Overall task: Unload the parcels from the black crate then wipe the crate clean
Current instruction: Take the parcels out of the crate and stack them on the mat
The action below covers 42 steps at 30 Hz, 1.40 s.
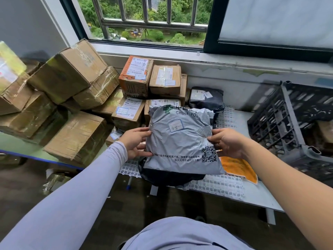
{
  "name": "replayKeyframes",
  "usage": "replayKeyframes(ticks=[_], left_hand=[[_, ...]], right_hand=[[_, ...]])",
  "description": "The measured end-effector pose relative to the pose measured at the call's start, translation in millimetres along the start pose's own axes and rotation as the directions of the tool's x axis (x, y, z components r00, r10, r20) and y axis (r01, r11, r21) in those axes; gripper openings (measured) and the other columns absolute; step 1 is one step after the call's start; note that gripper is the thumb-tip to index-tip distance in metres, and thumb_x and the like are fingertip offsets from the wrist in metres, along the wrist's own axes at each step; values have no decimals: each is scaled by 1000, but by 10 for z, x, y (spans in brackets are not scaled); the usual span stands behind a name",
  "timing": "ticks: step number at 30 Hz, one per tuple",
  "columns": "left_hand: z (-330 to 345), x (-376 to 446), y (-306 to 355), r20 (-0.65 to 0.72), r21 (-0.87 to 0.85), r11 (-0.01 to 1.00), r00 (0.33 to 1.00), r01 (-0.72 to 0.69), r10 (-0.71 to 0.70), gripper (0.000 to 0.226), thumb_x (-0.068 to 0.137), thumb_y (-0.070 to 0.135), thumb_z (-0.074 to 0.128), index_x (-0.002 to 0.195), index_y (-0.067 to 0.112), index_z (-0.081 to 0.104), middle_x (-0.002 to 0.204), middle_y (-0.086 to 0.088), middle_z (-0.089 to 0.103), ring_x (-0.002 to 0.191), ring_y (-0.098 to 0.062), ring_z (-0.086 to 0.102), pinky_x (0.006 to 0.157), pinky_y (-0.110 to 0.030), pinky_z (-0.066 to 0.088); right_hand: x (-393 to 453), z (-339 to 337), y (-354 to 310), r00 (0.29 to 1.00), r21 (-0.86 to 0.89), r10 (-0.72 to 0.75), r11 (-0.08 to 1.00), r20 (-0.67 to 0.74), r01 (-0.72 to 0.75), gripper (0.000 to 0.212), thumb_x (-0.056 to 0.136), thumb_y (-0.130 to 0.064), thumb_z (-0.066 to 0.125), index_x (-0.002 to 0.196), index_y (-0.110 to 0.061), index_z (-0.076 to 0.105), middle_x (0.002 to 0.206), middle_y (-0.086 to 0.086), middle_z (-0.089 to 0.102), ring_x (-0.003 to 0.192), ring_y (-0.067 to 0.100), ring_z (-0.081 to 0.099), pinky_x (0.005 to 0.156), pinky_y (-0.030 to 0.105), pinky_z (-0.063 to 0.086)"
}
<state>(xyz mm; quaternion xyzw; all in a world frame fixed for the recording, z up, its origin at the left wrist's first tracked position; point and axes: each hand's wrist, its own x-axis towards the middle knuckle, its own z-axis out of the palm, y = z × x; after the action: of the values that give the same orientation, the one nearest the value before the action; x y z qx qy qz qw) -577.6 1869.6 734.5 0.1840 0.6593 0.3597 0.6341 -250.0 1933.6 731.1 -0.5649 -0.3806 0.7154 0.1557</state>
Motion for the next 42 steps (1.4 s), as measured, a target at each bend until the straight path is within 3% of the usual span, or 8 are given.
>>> replayKeyframes(ticks=[10, 14, 17, 21, 25, 28, 34, 42], left_hand=[[-2, 3, -30, -63, 15, 1000, 998, -22, 23, 20, 100, 16, 68, 119, 22, 68, 121, -15, 70, 105, -40, 71, 72, -56, 64], [-4, 60, -90, -115, 63, 994, 989, -91, 98, 40, 93, 16, 77, 131, 19, 63, 130, -12, 66, 106, -38, 71, 78, -56, 63], [1, 101, -168, -174, 158, 970, 961, -187, 213, 67, 87, 15, 84, 145, 23, 52, 148, -7, 51, 122, -33, 60, 85, -54, 62], [34, 99, -245, -171, 270, 912, 917, -309, 361, 96, 82, 13, 87, 159, 32, 31, 153, -12, 46, 136, -30, 50, 109, -54, 48], [111, 53, -414, -55, 495, 782, 885, -377, 462, 105, 82, 22, 87, 162, 39, 22, 166, -4, 30, 152, -26, 31, 121, -50, 34], [158, 69, -598, 23, 730, 591, 876, -344, 481, 104, 83, 36, 84, 163, 44, 18, 173, -3, 0, 159, -28, 5, 127, -49, 19], [227, 146, -765, 245, 940, 97, 844, -327, 477, 102, 91, 57, 66, 162, 47, -6, 163, 6, -41, 152, -29, -34, 128, -54, 2], [205, 280, -874, 270, 957, 5, 898, -290, 349, 102, 93, 66, 55, 160, 42, -18, 163, 1, -39, 152, -30, -32, 128, -56, 5]], right_hand=[[76, 199, 91, 989, -86, -75, 994, -131, 64, 23, 100, -4, 61, 117, -13, 72, 90, 7, 76, 78, 25, 62, 80, 43, 50], [56, 342, 79, 981, -111, -91, 991, -170, 73, 24, 104, -11, 59, 127, -10, 64, 86, 4, 73, 64, 18, 65, 56, 30, 53], [82, 446, 113, 969, -207, -138, 974, -207, 94, 54, 101, -16, 66, 150, -18, 44, 108, 3, 70, 81, 19, 71, 54, 33, 57], [165, 581, 235, 935, -365, -272, 914, -226, 178, 100, 94, -21, 75, 164, -35, 5, 151, 8, 52, 112, 23, 62, 85, 37, 51], [195, 755, 370, 926, -605, -353, 769, -132, 206, 105, 91, -31, 77, 164, -41, 2, 167, 1, 28, 134, 25, 50, 103, 37, 45], [263, 868, 505, 944, -757, -320, 637, -87, 146, 105, 86, -52, 77, 163, -44, 6, 173, 4, 0, 158, 27, 14, 125, 46, 24], [271, 1031, 611, 928, -962, -371, 267, -45, 60, 112, 86, -65, 68, 156, -52, -19, 162, -6, -41, 157, 33, -17, 122, 53, 31], [378, 1135, 693, 946, -994, -309, 23, 97, 110, 105, 91, -74, 49, 153, -45, -30, 160, 4, -43, 152, 34, -29, 127, 50, 10]])
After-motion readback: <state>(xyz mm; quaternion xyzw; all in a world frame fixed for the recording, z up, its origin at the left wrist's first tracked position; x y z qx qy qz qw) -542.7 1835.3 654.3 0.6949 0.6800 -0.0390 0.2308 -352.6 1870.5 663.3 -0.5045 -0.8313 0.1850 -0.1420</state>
